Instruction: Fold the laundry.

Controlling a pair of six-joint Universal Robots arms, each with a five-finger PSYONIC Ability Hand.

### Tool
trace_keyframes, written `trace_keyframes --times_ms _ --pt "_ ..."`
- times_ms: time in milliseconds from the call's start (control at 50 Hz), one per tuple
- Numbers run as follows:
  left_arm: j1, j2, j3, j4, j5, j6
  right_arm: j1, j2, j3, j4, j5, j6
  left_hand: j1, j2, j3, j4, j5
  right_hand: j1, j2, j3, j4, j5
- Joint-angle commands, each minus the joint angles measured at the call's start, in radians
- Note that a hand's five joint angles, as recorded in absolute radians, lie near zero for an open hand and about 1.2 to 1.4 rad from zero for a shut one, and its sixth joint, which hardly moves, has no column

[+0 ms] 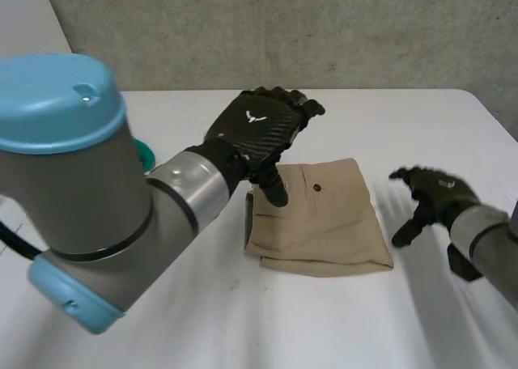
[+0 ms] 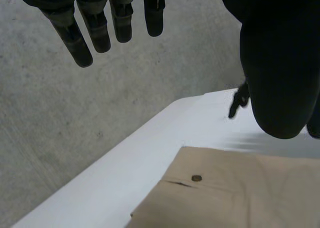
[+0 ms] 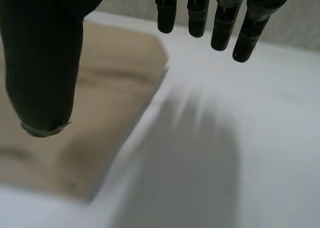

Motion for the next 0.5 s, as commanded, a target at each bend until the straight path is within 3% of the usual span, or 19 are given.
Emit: trace_keyframes --times_ms 20,340,500 --pt "0.036 0.023 -0.058 -0.011 0.022 -0.067 0.002 0.060 0.066 -0.031 -0.103 0.092 0.002 -0.016 -0.012 -0.015 -0.019 0.012 -0.044 -0.023 -0.060 -0.054" --pt "0.039 0.013 -0.061 -0.011 0.022 -0.078 0.061 0.213 -0.026 -0.126 -0.093 0.150 0.002 -0.016 -0.012 -0.015 -0.019 0.013 -0.043 -0.022 -0.059 -0.053" --pt "0.039 0.012 -0.061 -0.011 0.022 -0.078 0.087 0.267 -0.080 -0.128 -0.091 0.150 0.002 -0.016 -0.012 -0.015 -0.019 0.186 0.130 0.151 0.114 0.120"
